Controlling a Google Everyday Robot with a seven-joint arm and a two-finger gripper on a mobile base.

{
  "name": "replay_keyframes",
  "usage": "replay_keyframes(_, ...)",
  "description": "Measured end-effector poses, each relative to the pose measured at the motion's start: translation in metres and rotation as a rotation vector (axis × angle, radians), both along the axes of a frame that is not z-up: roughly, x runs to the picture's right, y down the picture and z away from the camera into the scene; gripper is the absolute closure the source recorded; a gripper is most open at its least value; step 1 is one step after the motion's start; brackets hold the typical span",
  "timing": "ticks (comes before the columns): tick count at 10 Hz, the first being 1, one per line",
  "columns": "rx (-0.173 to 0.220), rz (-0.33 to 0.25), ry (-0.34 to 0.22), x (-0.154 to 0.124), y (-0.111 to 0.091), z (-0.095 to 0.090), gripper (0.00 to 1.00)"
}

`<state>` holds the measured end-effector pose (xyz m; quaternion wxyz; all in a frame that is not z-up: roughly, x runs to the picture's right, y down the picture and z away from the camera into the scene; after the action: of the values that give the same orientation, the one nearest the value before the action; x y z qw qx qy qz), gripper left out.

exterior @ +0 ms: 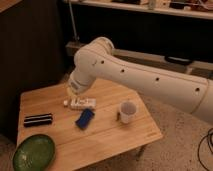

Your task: Place the white sponge in the ceramic cup

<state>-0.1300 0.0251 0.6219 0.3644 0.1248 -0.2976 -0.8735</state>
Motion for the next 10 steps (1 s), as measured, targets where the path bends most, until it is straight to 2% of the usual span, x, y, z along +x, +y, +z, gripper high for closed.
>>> replay_keyframes(1, -0.018, 0.006, 0.009, 0.001, 0.010, 0.010, 0.84)
replay_keyframes(2, -0.043, 0.010, 0.035, 0.003, 0.025, 0.028, 0.73)
replay_keyframes(4, -0.091, 0.026, 0.082, 0.003, 0.046, 0.052, 0.53)
replay_keyframes(7, -0.174, 0.090, 0.170, 0.012, 0.071, 0.084, 0.24)
replay_keyframes(8, -0.209, 0.141, 0.210, 0.016, 0.079, 0.099, 0.20)
replay_keyframes(10, -0.298, 0.310, 0.316, 0.021, 0.087, 0.133, 0.20)
